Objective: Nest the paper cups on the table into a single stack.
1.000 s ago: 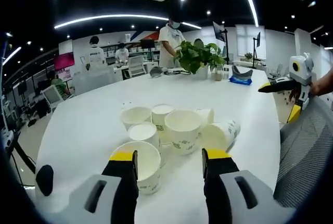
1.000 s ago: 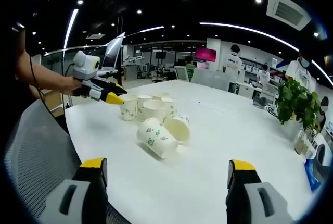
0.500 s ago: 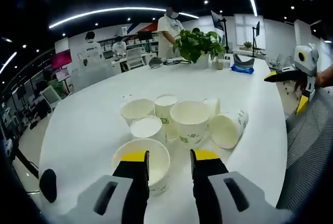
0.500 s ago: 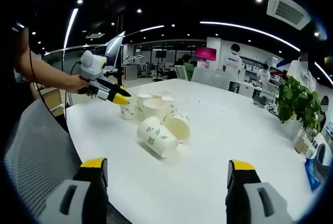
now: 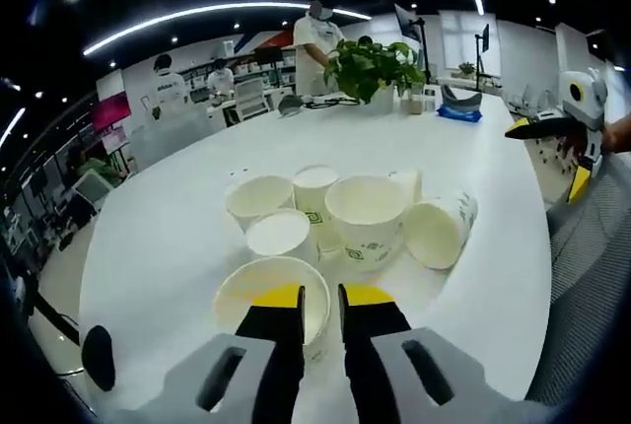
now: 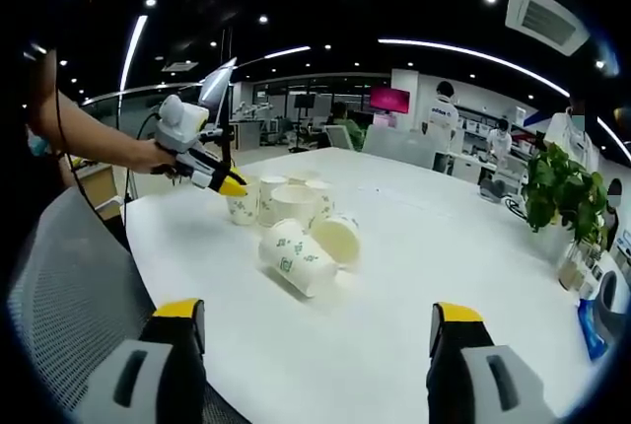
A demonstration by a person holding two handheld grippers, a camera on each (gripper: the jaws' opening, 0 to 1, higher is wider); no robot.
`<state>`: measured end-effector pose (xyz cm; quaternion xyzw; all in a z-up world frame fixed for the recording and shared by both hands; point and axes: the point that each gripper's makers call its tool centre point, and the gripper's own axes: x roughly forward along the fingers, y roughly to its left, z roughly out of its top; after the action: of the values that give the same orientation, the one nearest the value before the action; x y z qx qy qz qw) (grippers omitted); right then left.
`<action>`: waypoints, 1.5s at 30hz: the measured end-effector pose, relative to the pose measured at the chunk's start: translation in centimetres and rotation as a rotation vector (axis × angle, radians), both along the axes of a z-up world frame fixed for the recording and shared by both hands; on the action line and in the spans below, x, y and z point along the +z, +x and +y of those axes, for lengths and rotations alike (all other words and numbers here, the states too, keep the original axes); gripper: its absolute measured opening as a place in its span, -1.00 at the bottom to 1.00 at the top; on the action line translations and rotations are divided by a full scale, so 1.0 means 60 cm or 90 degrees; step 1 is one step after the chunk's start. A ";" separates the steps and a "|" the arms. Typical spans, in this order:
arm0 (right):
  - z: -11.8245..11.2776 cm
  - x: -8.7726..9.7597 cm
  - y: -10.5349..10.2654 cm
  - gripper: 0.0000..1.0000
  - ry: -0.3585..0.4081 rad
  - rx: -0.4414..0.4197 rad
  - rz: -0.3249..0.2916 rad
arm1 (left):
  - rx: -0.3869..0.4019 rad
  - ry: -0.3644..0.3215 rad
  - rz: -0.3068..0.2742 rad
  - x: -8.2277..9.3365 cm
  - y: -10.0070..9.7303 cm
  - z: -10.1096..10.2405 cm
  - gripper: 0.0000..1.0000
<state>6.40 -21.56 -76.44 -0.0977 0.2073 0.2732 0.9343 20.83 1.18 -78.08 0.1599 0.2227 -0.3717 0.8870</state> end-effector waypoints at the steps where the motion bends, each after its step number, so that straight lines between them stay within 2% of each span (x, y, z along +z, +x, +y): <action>1: 0.000 0.000 0.000 0.92 -0.001 0.000 0.000 | 0.000 0.003 0.000 -0.001 0.000 0.001 -0.82; 9: 0.000 -0.001 -0.001 0.92 -0.003 0.001 0.002 | 0.002 0.004 0.001 -0.001 -0.005 -0.001 -0.93; 25: 0.003 0.000 -0.002 0.91 -0.004 0.004 0.001 | -0.002 0.009 0.006 0.007 -0.022 0.005 -0.97; 29: 0.005 0.002 -0.002 0.91 -0.004 0.005 0.001 | -0.002 0.011 0.008 0.016 -0.029 0.007 -0.99; 32: 0.005 0.001 -0.002 0.91 -0.004 0.006 0.001 | -0.005 0.007 0.028 0.022 -0.038 0.006 -0.99; 39: 0.006 -0.001 -0.003 0.92 -0.005 0.012 0.002 | -0.019 0.004 0.029 0.042 -0.051 -0.002 -0.99; 45: 0.005 -0.002 -0.003 0.92 -0.006 0.015 0.003 | -0.046 0.018 0.021 0.053 -0.067 -0.015 -0.99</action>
<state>6.21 -21.23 -76.58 -0.1038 0.2093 0.2833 0.9302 16.84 0.26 -74.92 0.1743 0.2369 -0.4031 0.8666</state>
